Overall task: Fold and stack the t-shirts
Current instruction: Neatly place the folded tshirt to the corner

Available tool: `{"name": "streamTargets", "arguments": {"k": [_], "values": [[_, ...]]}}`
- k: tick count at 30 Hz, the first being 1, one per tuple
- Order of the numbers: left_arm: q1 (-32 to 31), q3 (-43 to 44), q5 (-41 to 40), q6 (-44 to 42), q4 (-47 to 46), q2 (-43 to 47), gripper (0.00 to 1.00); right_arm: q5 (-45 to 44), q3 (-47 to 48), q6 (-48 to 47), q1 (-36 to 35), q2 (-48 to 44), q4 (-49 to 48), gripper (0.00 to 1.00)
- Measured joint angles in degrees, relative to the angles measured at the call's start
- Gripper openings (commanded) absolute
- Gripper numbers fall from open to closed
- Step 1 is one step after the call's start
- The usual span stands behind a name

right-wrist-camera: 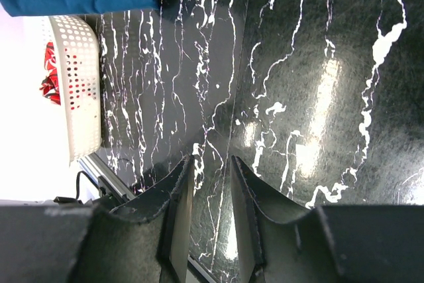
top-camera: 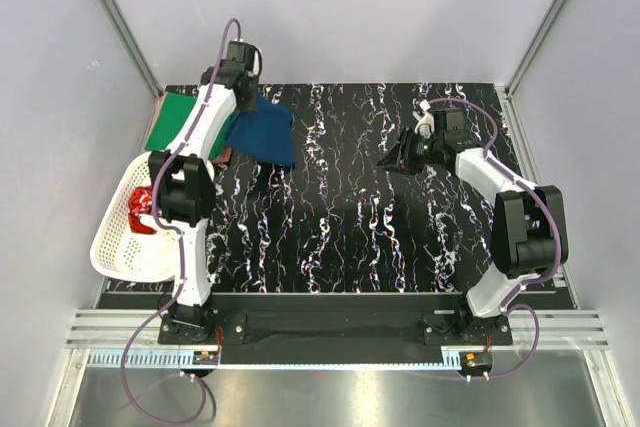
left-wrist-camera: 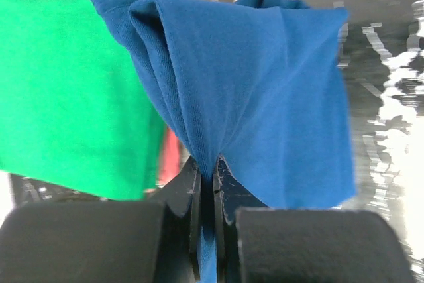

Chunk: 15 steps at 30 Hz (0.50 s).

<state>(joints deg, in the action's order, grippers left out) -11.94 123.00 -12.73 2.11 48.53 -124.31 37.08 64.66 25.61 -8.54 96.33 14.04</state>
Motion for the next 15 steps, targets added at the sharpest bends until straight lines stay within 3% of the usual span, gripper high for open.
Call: {"name": "streamTargets", "arguments": {"k": [15], "values": [[16.2,4.9,7.7,-6.1,-1.1,-0.5,0.0,0.0,0.7,0.2,0.0,0.0,-0.9,0.36]]}}
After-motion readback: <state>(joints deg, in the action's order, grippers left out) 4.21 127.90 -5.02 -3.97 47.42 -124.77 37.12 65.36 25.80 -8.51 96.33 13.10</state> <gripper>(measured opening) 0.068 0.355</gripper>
